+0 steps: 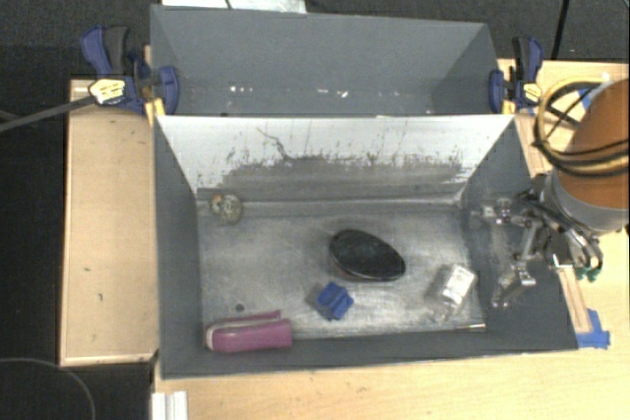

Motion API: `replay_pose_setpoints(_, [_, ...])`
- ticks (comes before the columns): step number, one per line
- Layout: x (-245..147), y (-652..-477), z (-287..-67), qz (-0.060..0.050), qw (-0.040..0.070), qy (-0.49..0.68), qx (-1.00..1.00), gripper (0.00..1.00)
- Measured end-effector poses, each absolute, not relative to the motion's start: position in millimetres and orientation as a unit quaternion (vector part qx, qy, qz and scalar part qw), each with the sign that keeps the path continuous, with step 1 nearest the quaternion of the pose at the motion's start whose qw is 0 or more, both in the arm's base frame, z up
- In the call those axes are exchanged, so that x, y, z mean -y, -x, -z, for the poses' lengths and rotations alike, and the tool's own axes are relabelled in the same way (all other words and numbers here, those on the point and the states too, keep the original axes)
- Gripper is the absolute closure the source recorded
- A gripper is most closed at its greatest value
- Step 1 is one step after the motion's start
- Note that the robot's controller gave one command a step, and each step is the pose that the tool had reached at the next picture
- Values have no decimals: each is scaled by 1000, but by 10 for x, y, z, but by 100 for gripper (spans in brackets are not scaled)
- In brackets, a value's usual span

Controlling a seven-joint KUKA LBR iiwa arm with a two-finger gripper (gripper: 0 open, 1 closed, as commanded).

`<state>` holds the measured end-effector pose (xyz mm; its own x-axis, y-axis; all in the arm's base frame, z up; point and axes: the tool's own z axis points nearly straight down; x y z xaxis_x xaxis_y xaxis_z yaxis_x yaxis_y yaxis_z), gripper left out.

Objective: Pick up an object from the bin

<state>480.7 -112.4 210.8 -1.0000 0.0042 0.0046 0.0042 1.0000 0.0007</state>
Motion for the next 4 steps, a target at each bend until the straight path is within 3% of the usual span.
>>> replay_pose_setpoints(1, [1157,-5508,-821,1,-3,4,1000,0])
replay_pose_setpoints(2, [342,-5673,-719,2,-3,13,1000,0])
replay_pose_setpoints(3, [-507,-5373,-746,3,0,43,999,0])
replay_pose_setpoints(4, [-446,-5385,-747,0,0,44,999,100])
